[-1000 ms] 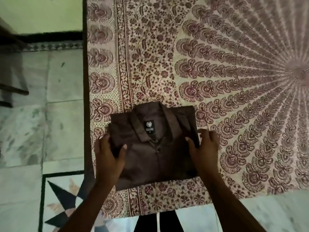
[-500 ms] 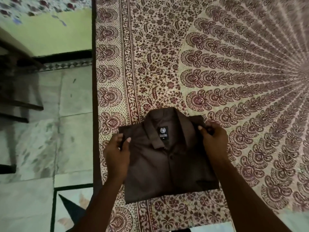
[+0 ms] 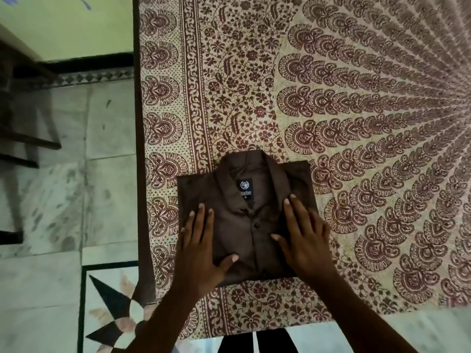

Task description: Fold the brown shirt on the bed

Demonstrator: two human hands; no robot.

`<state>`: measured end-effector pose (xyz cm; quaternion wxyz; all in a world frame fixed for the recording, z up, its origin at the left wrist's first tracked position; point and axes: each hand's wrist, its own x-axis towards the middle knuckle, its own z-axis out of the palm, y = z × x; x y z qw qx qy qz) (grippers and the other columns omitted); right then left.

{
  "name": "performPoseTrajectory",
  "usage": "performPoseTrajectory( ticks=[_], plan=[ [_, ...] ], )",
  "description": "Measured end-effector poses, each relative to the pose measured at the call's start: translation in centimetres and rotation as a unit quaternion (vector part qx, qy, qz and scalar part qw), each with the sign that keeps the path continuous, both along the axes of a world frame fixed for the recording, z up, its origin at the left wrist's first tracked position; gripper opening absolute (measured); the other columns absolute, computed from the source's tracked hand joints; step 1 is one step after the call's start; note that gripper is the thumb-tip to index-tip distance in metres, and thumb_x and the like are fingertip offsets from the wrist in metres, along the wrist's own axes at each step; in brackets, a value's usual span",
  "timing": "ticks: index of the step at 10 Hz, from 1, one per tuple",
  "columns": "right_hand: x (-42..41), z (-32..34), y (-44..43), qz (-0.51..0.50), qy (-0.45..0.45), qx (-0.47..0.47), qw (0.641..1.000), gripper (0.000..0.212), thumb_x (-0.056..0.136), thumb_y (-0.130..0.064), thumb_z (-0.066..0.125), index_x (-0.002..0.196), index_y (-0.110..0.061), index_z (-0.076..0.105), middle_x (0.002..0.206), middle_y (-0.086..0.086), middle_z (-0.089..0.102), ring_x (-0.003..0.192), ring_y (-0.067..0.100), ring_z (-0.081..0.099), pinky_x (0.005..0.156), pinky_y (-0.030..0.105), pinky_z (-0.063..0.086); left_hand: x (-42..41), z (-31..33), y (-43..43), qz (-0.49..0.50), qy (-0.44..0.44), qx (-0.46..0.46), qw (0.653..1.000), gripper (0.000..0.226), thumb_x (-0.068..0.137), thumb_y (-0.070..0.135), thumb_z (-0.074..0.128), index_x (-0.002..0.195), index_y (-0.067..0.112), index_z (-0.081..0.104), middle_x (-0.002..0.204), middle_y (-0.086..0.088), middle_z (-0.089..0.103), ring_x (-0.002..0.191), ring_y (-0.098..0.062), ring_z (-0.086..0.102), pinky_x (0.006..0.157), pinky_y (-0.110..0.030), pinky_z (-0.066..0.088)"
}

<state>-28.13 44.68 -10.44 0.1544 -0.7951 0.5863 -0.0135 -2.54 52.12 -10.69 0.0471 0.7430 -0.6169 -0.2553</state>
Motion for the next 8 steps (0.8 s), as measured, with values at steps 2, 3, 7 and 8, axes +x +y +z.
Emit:
performPoseTrajectory(
  ticks=[2, 3, 7, 8],
  plan=[
    [-2.9, -1.2, -1.3, -0.046, 0.101, 0.035, 0.993, 0.091, 0.095, -0.080, 0.021, 0.165, -0.022, 0.023, 0.173, -0.004, 0.016, 0.149, 0.034, 0.033, 0.108, 0.055, 0.033, -0.4, -0.6, -0.3, -0.004, -0.038, 0.023, 0.999, 0.115, 0.081, 0.086, 0.043, 0.165, 0.019, 0.003, 0.174, 0.001, -0.009, 0.160, -0.027, -0.005, 0.125, -0.057, 0.018],
    [-1.7, 0.4, -0.7, -0.048, 0.083, 0.021, 0.995, 0.087, 0.097, -0.074, 0.027, 0.165, -0.020, 0.023, 0.173, -0.003, 0.014, 0.154, 0.033, 0.025, 0.113, 0.057, 0.026, -0.7, 0.7, 0.0, 0.009, -0.018, 0.001, 1.000, 0.109, 0.085, 0.077, 0.052, 0.166, 0.018, 0.006, 0.174, 0.004, -0.008, 0.160, -0.029, -0.006, 0.125, -0.060, 0.020],
    [-4.0, -1.4, 2.7, -0.066, 0.085, 0.044, 0.993, 0.089, 0.093, -0.077, 0.029, 0.165, -0.025, 0.023, 0.174, -0.002, 0.013, 0.153, 0.035, 0.028, 0.110, 0.055, 0.030, -1.2, -0.8, 1.9, -0.015, -0.076, 0.010, 0.997, 0.102, 0.086, 0.083, 0.045, 0.165, 0.030, 0.007, 0.174, 0.007, -0.004, 0.160, -0.026, -0.006, 0.126, -0.054, 0.014],
    [-3.9, -0.7, 2.6, -0.080, 0.052, 0.038, 0.995, 0.085, 0.095, -0.073, 0.030, 0.163, -0.023, 0.027, 0.172, 0.002, 0.020, 0.152, 0.036, 0.027, 0.111, 0.059, 0.029, -1.6, 0.0, 1.6, 0.001, -0.056, -0.003, 0.998, 0.097, 0.090, 0.076, 0.048, 0.165, 0.028, 0.010, 0.174, 0.006, -0.004, 0.160, -0.027, -0.006, 0.127, -0.055, 0.014]
  ],
)
